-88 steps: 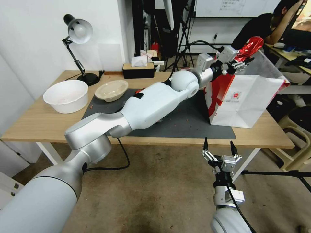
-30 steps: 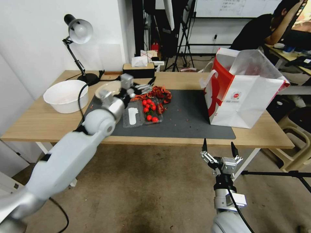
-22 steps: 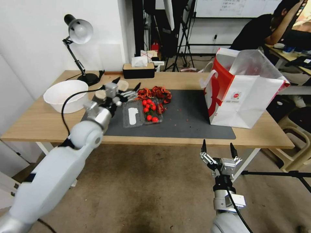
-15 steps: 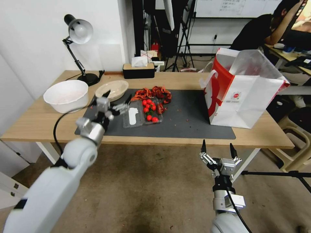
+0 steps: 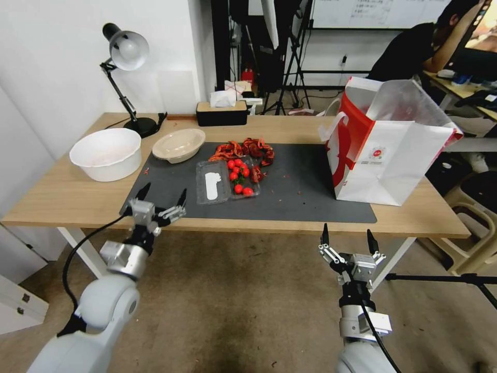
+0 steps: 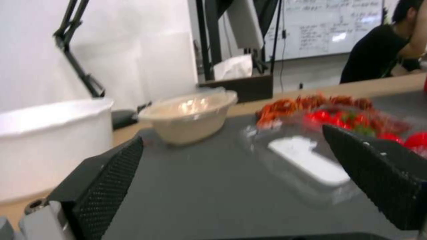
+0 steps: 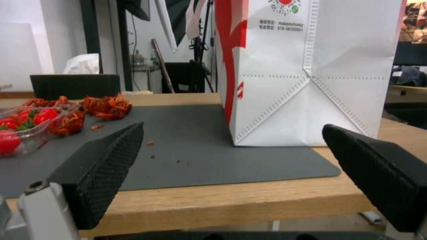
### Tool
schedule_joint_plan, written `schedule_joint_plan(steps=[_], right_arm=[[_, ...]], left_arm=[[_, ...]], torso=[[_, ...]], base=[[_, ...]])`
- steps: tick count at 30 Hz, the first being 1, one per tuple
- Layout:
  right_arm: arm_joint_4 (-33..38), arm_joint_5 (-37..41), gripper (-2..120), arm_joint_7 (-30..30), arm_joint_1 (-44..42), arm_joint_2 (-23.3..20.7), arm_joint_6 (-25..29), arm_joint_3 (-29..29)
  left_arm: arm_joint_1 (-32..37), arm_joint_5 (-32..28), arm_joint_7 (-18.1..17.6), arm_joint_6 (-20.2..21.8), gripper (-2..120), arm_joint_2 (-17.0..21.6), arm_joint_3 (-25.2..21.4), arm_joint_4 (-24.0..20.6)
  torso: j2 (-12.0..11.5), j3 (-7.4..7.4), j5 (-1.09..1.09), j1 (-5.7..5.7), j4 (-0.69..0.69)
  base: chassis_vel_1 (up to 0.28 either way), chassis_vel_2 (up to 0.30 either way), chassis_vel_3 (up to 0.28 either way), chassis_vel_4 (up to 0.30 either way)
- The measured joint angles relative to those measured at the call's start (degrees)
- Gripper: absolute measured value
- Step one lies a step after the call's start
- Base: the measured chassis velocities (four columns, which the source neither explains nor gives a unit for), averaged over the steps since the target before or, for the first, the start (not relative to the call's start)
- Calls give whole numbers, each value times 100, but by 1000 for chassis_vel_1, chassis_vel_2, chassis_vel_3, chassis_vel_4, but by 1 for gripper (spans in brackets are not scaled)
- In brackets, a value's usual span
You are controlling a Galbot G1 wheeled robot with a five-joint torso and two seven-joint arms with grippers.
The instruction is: Pick up the trash from the table and place it into the takeout bag.
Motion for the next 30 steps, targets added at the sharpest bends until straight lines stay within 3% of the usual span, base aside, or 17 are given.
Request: schedule_joint_plan(steps=[15, 30], right_arm=[[-77, 5, 100, 20, 29, -2, 33, 6], [-215, 18, 100, 26, 80, 11, 53, 6]], left_arm=[[541, 121, 11, -478, 100, -301, -223, 240], [258, 244, 32, -569, 100, -251, -124, 528]], torso=[[-1, 0, 0, 1, 0], [-1, 0, 0, 1, 0]], base=[[0, 0, 0, 0], [0, 0, 0, 0]])
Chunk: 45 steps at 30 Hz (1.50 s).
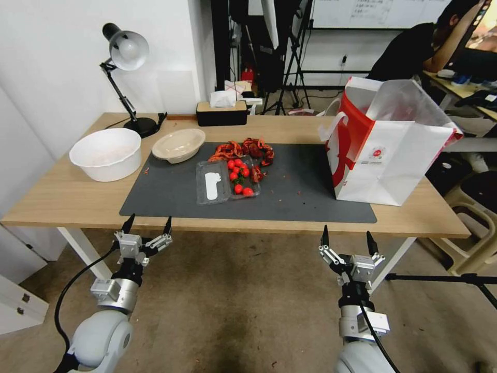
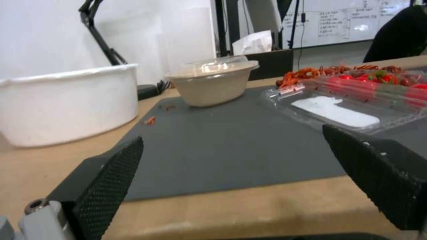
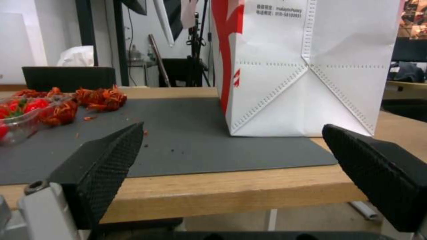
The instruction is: Pick up the trash from the table and place it into the takeout bag.
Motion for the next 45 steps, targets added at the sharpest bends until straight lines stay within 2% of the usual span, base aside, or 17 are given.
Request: schedule_joint_plan(steps=[9, 12, 22, 25, 26, 28, 34, 38, 39, 42, 43, 45], right_arm=[[-40, 2, 100, 3, 21, 20, 7, 6], [-43, 2, 100, 2, 25, 30, 7, 6], [-44, -1, 100, 3, 26, 34, 7, 18], [-44, -3, 100, 6, 17, 34, 7, 31], [-44, -3, 100, 6, 17, 34, 7, 31], [-46, -4, 100, 10, 11, 33, 7, 37], [-47, -5, 100, 14, 9, 37, 7, 47], [-54, -9, 100, 17, 11, 49, -1, 52], [-54, -9, 100, 17, 11, 49, -1, 52], [-66, -16, 100, 18, 49, 80, -17, 53], [-66, -16, 100, 18, 49, 80, -17, 53], [-82, -19, 100, 18, 69, 100, -27, 53]], left_arm=[[-564, 96, 14, 165, 100, 302, 254, 187], [-940, 172, 20, 200, 100, 478, 408, 363], [-1503, 251, 135, 227, 100, 818, 737, 763], [-1916, 413, 228, 275, 100, 1100, 992, 1176], [-1916, 413, 228, 275, 100, 1100, 992, 1176], [-2319, 805, 399, 161, 100, 1276, 1134, 1585], [-2799, 1170, 550, 26, 100, 1413, 1269, 1988], [-3644, 1533, 766, -99, 100, 1661, 1577, 2633], [-3644, 1533, 766, -99, 100, 1661, 1577, 2633], [-4175, 1851, 1019, -146, 100, 1792, 1880, 3116], [-4175, 1851, 1019, -146, 100, 1792, 1880, 3116], [-4525, 2007, 1112, -153, 100, 1845, 2175, 3409]], torso=[[0, 0, -1, 0, 0], [0, 0, -1, 0, -1], [0, 0, 0, 0, -2], [0, 0, -1, 0, 0], [0, 0, -1, 0, 0], [0, 0, -2, 0, 0], [0, 1, -2, 0, -1], [0, 1, 0, 1, -1], [0, 1, 0, 1, -1], [0, 1, -1, 1, 0], [0, 1, -1, 1, 0], [0, 1, -1, 1, 0]], base=[[0, 0, 0, 0], [0, 0, 0, 0], [0, 0, 0, 0], [0, 0, 0, 0], [0, 0, 0, 0], [0, 0, 0, 0], [0, 0, 0, 0], [0, 0, 0, 0], [0, 0, 0, 0], [0, 0, 0, 0], [0, 0, 0, 0], [0, 0, 0, 0]])
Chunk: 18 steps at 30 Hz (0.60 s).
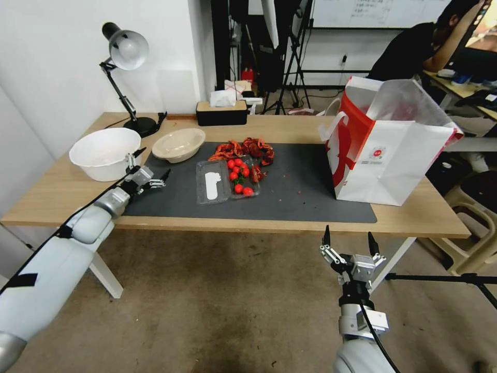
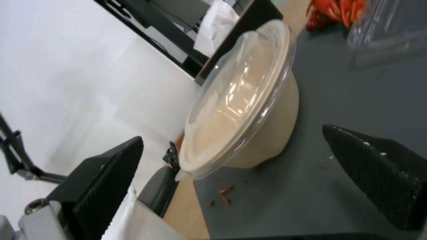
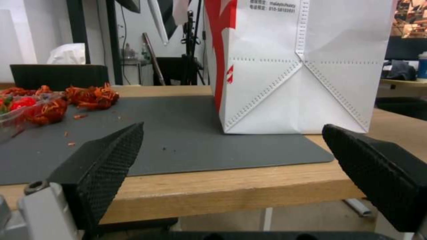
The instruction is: Pick up the trash from the table and place it into the takeout bag.
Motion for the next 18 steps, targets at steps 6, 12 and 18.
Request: schedule_joint_plan(steps=[6, 12, 18], right_arm=[[-28, -1, 100, 5, 12, 12, -1, 20], [-75, -1, 100, 11, 35, 11, 4, 46], [-129, 2, 100, 16, 91, 11, 9, 49]], left_arm=[[-409, 329, 133, -19, 100, -53, 249, 342], [-663, 467, 220, -22, 94, -119, 446, 591], [-896, 494, 246, -28, 78, -148, 610, 786]], torso=[[0, 0, 1, 0, 0], [0, 0, 0, 0, 0], [0, 0, 1, 0, 0]], base=[[0, 0, 0, 0], [0, 0, 0, 0], [0, 0, 0, 0]])
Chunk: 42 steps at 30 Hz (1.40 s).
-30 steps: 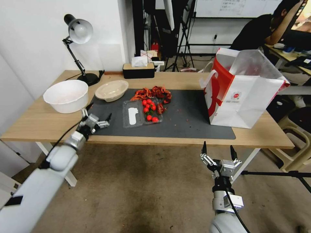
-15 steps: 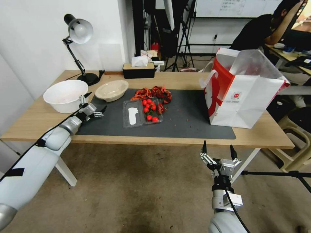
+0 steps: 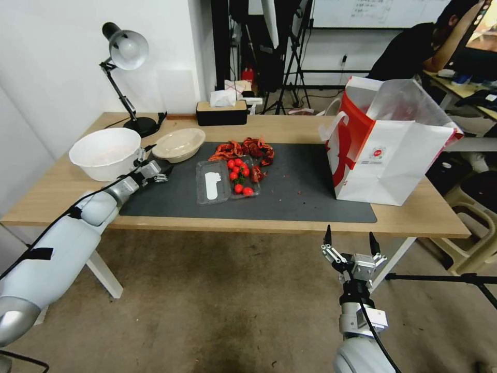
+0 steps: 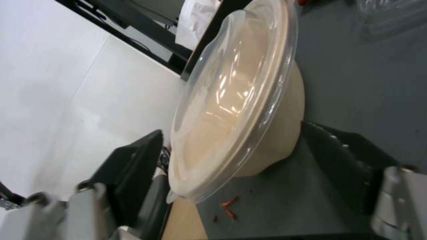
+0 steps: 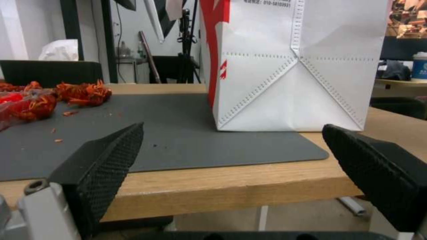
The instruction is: Pick up the trash from the table and place it into the takeout bag.
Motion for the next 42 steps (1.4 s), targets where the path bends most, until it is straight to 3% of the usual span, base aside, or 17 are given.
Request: schedule_joint_plan(steps=[18, 22, 34, 42], right_arm=[[-42, 13, 100, 2, 32, -24, 16, -17], [-44, 14, 100, 1, 9, -27, 39, -16], [-32, 10, 100, -1, -11, -22, 60, -16], [-12, -2, 100, -1, -35, -16, 71, -11]], left_arm=[[-110, 83, 151, -40, 19, 110, 134, 132], [-112, 128, 165, -86, 2, 110, 104, 143], [-74, 141, 161, -228, 0, 104, -45, 95], [-106, -193, 152, -243, 0, 210, 1, -399]], torso=[[1, 0, 0, -1, 0], [1, 0, 0, -1, 0], [1, 0, 0, -1, 1], [1, 0, 0, -1, 2]], base=[[0, 0, 0, 0], [0, 0, 0, 0], [0, 0, 0, 0], [0, 0, 0, 0]])
